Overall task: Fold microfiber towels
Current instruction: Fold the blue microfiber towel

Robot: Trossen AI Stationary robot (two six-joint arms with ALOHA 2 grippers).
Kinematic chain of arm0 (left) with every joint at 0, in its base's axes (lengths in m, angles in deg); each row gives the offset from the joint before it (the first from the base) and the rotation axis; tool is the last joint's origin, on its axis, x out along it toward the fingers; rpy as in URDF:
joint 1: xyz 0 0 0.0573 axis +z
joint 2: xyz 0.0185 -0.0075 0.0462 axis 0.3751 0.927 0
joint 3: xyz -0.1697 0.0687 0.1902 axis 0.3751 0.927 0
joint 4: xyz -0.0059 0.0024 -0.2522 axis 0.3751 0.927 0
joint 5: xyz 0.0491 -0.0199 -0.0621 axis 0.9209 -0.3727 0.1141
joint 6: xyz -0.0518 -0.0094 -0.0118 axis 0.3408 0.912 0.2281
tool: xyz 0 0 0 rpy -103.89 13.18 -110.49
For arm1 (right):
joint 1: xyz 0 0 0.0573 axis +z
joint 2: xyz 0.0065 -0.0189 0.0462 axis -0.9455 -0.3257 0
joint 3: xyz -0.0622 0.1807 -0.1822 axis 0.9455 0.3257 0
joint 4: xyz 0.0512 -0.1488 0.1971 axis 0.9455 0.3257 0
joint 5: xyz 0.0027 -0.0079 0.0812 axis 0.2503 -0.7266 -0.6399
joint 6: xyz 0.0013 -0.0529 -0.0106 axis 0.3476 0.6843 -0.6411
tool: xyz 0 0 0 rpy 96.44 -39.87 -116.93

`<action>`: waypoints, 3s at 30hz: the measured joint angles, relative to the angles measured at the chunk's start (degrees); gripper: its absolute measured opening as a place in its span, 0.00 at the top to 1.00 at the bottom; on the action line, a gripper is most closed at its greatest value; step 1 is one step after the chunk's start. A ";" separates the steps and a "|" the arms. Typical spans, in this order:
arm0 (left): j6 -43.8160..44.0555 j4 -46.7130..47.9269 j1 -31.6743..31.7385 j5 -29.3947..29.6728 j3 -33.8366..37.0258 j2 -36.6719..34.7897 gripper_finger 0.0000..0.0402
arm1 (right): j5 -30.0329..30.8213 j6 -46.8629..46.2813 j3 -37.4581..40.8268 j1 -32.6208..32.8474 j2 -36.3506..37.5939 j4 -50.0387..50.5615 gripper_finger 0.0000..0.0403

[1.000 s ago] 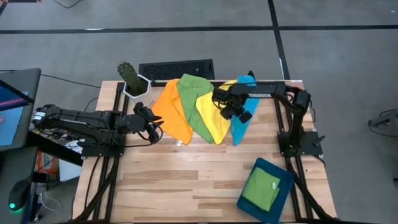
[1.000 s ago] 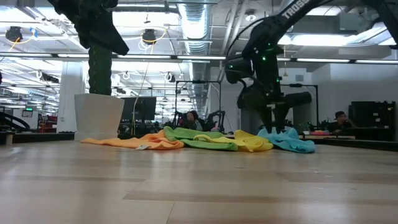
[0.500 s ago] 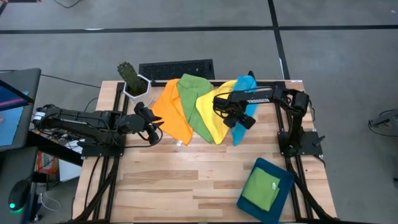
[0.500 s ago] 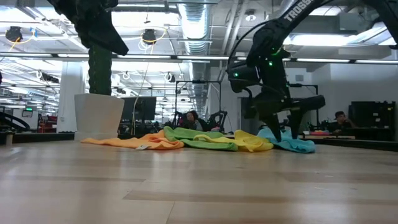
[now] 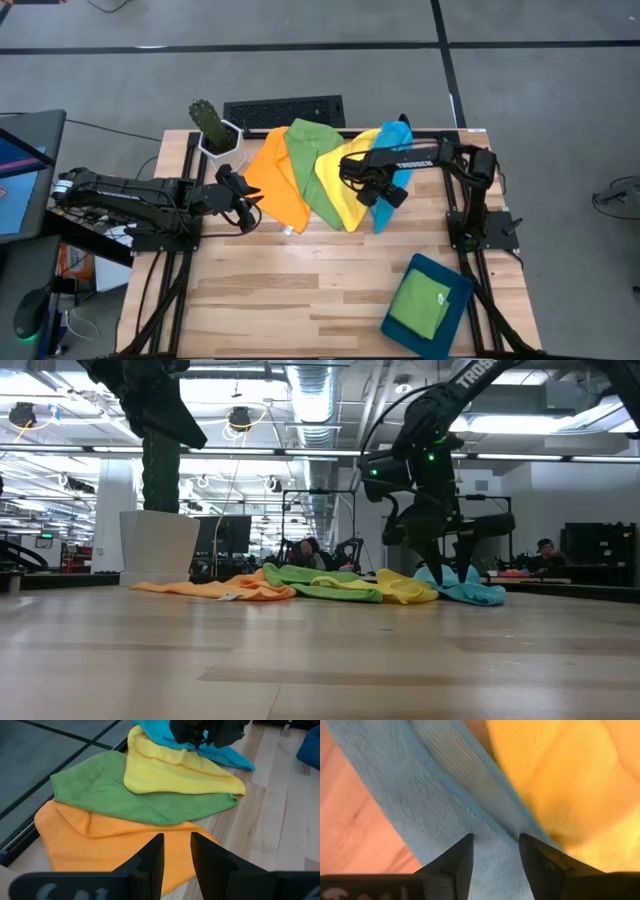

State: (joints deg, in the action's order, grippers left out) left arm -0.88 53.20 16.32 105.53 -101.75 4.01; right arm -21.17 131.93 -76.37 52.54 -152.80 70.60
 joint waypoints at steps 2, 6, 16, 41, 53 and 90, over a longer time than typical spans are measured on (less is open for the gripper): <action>0.27 -0.01 0.00 0.01 0.00 0.00 0.78 | -0.22 -0.17 0.01 0.53 0.00 0.09 0.54; 0.20 0.04 0.00 0.00 0.00 0.00 0.78 | -1.64 0.02 0.73 1.09 0.00 0.39 0.55; 0.14 0.14 0.00 -0.49 0.00 0.00 0.78 | -1.19 -0.32 2.54 1.93 0.00 1.59 0.64; 0.93 -22.77 -0.02 -11.77 7.09 2.73 0.76 | -4.86 -26.04 -8.80 7.22 2.01 7.59 0.99; 2.74 -83.34 -0.05 -10.14 23.95 27.75 0.65 | -4.46 -31.86 -10.00 14.49 2.43 -2.79 0.96; 2.48 -85.93 6.66 -20.85 6.80 56.89 0.64 | -0.33 -37.44 -16.41 14.77 2.45 -11.85 0.96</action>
State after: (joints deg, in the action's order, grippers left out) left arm 1.60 -32.72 22.98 84.68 -94.95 60.90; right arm -21.50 94.49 -92.78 67.31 -150.35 58.75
